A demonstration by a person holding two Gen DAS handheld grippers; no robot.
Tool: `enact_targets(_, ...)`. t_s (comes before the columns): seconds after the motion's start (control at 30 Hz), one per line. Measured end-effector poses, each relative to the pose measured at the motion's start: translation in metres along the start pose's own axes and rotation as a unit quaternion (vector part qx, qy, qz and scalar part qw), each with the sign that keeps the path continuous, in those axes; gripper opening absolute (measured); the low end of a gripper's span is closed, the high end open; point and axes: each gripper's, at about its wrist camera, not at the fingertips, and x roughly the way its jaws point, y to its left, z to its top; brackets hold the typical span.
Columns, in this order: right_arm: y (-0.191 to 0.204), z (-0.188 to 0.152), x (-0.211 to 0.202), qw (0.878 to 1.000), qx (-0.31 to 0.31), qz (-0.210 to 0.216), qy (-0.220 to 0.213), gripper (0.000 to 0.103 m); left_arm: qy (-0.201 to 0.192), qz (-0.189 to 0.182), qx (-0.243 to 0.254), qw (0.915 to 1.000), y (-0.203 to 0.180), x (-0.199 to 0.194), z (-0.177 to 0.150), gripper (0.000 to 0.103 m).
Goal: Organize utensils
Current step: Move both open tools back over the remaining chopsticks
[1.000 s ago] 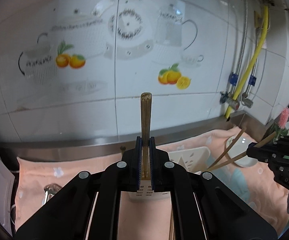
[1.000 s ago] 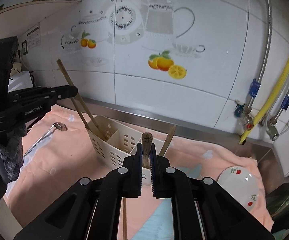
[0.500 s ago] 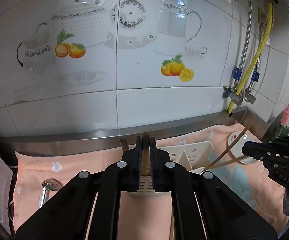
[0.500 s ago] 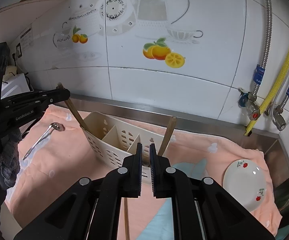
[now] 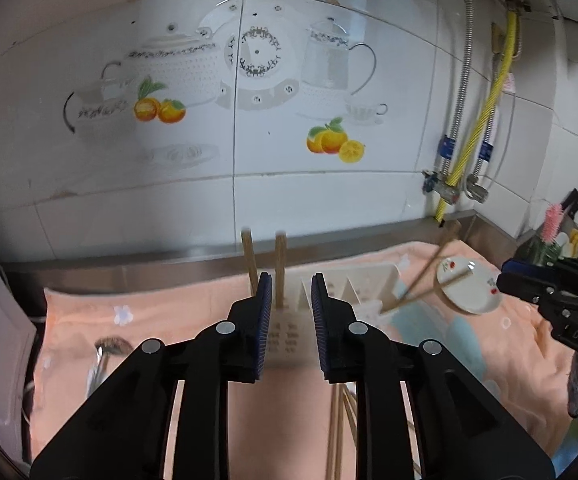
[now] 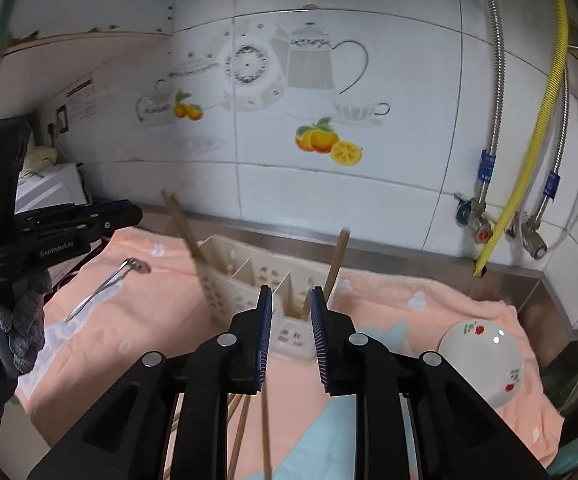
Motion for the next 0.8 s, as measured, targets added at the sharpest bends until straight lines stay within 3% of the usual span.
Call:
enact_targets(0.37,0.03,-0.09,-0.018,1.0,-0.015,0.018,0.021,0.02,0.029,-0.025,-0.014,0.9992,0.002,-0.034,-0.08,0.02)
enact_targets(0.8,0.025,-0.185,0.007,0.996,0.035,0.026,0.082,0.02,0.072,-0.03,-0.047,0.9958,0.013,-0.04,-0.157,0.02)
